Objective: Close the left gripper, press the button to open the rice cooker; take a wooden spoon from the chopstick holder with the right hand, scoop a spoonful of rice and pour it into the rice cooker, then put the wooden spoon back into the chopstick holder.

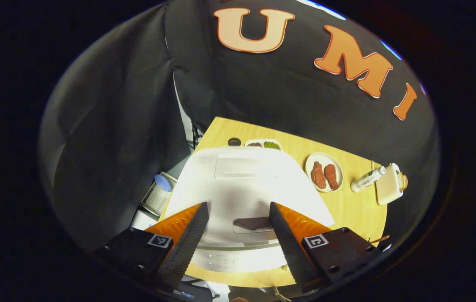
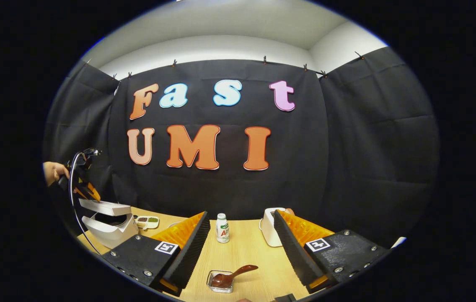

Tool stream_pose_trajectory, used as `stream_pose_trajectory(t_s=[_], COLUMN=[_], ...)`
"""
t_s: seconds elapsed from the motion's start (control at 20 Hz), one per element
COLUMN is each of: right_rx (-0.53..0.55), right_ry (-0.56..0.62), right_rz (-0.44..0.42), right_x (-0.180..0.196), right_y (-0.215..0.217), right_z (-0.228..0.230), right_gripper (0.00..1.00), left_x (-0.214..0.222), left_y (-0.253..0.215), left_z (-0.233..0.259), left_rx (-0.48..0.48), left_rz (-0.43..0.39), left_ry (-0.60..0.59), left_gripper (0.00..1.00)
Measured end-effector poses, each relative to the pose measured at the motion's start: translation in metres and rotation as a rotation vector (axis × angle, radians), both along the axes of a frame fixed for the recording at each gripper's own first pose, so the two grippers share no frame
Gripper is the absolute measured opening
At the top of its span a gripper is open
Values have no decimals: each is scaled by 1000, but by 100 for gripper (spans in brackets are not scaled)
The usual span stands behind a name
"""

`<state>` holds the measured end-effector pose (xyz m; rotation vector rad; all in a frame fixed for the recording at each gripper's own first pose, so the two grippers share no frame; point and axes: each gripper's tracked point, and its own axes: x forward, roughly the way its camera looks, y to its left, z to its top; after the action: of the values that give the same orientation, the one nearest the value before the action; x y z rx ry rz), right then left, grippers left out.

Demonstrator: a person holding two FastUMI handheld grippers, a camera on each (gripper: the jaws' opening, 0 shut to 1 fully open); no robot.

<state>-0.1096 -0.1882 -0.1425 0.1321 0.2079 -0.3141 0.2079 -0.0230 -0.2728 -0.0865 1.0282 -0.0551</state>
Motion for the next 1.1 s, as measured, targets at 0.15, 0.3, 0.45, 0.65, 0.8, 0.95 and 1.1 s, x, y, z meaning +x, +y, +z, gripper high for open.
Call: stream_pose_trajectory(t_s=[0.15, 0.3, 0.45, 0.65, 0.8, 0.95, 1.1], right_rx=[5, 3, -4, -12, -11, -15, -17], right_ry=[5, 4, 7, 6, 11, 8, -1], right_rz=[24, 46, 66, 88, 105, 117, 138], right_x=[2, 5, 7, 7, 11, 16, 24], right_y=[5, 12, 19, 28, 32, 33, 40], right_z=[-2, -1, -2, -2, -3, -1, 1], right_gripper=[95, 95, 95, 95, 95, 95, 95], left_x=[-17, -32, -27, -25, -17, -6, -9], left_y=[-5, -4, -8, -7, -8, -7, -11], left_z=[-28, -61, -64, -60, -56, -40, -44], left_rx=[1, 26, 97, 84, 43, -8, 7], left_rz=[18, 54, 33, 58, 78, 112, 72], left_ry=[47, 101, 87, 86, 45, -33, -16], left_gripper=[99, 99, 100, 98, 98, 98, 100])
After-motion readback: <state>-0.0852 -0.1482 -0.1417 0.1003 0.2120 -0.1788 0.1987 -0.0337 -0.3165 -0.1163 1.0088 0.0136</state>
